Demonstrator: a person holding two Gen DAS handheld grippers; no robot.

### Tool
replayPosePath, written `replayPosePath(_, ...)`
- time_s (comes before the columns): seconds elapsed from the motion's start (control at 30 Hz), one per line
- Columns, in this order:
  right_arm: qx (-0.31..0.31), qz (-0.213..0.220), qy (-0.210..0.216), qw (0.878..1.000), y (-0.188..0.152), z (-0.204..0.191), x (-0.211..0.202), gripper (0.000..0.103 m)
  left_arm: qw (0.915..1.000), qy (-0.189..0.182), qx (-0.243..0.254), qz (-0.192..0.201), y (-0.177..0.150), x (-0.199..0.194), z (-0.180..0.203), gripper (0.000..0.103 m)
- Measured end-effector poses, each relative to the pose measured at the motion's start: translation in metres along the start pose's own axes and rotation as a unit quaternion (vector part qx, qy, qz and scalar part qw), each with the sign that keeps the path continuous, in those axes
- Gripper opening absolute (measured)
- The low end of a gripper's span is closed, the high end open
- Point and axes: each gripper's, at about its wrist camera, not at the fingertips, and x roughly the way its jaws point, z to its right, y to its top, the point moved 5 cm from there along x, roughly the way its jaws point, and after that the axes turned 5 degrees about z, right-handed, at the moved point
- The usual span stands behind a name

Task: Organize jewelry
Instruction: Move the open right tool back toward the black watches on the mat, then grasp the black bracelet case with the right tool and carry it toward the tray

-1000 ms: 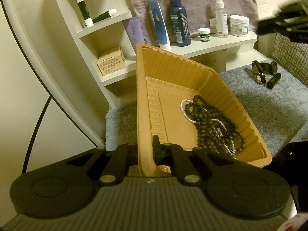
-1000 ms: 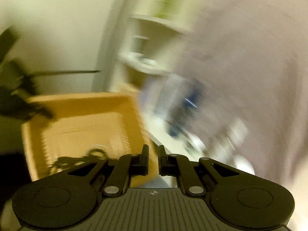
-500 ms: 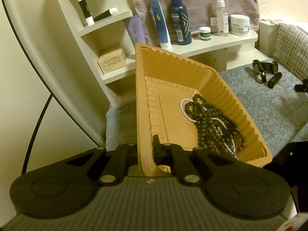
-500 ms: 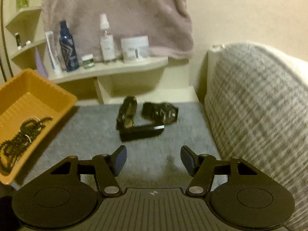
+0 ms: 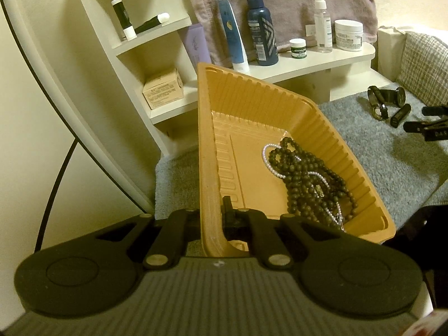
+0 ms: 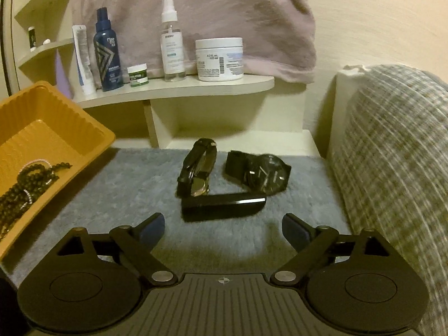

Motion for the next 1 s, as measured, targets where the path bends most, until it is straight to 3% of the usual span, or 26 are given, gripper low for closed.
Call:
replayPosePath(0.43, -0.020, -0.010, -0.001, 1.000, 0.011, 0.002, 0.030, 0.090, 1.0000, 0.002, -0.001, -0.001, 0.000, 0.000, 0.001, 0.005)
replayPosePath(0.47, -0.019, -0.011, 0.001, 1.000, 0.011, 0.001, 0.031, 0.089, 1.0000, 0.002, -0.001, -0.001, 0.000, 0.000, 0.001, 0.005)
replayPosePath(0.53, -0.021, -0.016, 0.002, 1.000, 0.012, 0.000, 0.032, 0.076, 1.0000, 0.002, -0.001, -0.002, 0.001, -0.001, 0.001, 0.005)
replayPosePath(1.0, -0.008, -0.014, -0.006, 1.000, 0.022, -0.016, 0.004, 0.076, 1.0000, 0.001, -0.001, -0.001, 0.002, -0.001, 0.001, 0.005)
